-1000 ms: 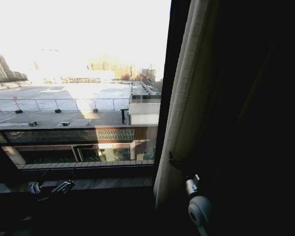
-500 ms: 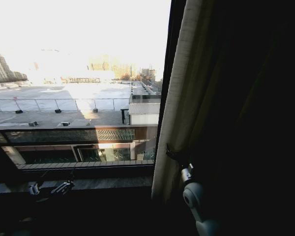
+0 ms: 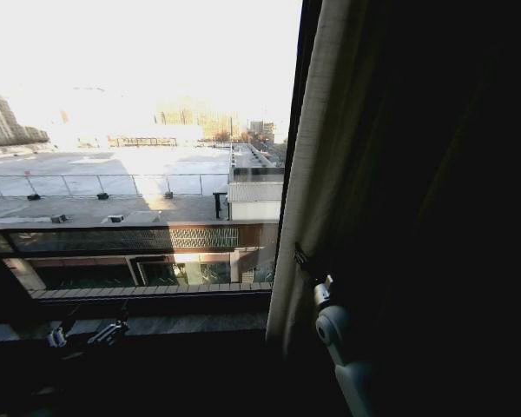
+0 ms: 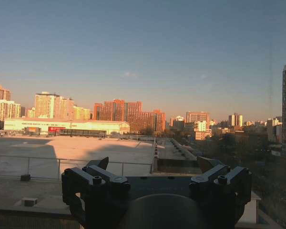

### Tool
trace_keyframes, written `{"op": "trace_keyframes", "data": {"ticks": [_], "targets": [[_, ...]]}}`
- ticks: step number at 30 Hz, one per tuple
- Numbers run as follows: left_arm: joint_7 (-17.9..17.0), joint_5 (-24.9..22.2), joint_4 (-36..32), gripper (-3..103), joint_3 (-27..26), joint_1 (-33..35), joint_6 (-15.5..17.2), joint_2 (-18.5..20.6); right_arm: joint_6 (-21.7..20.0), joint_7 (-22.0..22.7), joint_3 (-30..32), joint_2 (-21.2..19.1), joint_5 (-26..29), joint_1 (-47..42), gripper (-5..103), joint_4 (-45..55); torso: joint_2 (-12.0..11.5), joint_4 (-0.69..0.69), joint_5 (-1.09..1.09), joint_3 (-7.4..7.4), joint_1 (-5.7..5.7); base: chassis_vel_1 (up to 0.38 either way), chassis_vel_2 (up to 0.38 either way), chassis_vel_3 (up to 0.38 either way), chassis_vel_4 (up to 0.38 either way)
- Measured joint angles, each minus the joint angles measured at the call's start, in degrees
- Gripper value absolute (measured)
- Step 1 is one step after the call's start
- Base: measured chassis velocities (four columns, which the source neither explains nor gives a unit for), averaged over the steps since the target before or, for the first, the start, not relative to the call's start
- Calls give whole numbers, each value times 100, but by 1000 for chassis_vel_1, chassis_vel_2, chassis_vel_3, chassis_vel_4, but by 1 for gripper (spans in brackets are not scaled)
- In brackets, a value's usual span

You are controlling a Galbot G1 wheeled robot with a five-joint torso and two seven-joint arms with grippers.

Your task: Open the curtains by pulling them apart, changing their state from closed to fully open.

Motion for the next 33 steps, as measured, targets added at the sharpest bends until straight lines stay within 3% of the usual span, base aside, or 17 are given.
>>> {"op": "trace_keyframes", "data": {"ticks": [1, 2, 4, 7, 9, 10, 12, 14, 33], "targets": [[0, 0, 0, 100, 0, 0, 0, 0, 0, 0, 0, 0, 0, 0, 52, 0, 0, 0, 0, 0, 0, 0, 0, 0, 0], [-1, 0, 0, 100, 2, -8, 8, -2, 3, 0, -16, -8, -2, -22, 41, 4, 0, 0, 0, 0, 0, 0, 0, 0, 0], [-2, 0, 0, 100, 2, -12, 9, -2, 5, -1, -28, -14, -5, -32, 41, 8, 0, 0, 0, 0, 0, 0, 0, 0, 0], [-4, -7, 0, 100, -12, -9, 9, -4, 5, -1, -79, -24, -8, -32, 25, 19, 0, 0, 0, 0, 0, 0, 0, 0, 0], [-4, -11, 0, 100, -15, -7, 8, -5, 5, -1, -90, -25, -8, -28, 25, 24, 0, 0, 0, 0, 0, 0, 0, 0, 0], [-6, -20, 0, 100, -23, -2, 2, -5, 5, 2, -122, -30, -8, -21, 15, 47, 0, 0, 0, 0, 0, 0, 0, 0, 0], [-8, -25, 0, 100, -28, -2, -2, -4, 5, 5, -138, -31, -8, -21, 15, 60, 0, 0, 0, 0, 0, 0, 0, 0, 0], [-11, -46, 0, 100, -38, -3, -5, 6, -5, 14, -178, -41, -10, -77, 4, 128, 0, 1, 0, 0, 0, 0, 0, 0, 0], [-14, -156, 0, 100, -77, 46, -124, 45, -181, 9, -244, -17, 37, -256, 0, 338, 0, 1, -1, -1, 0, -15, -13, 15, 13]]}}
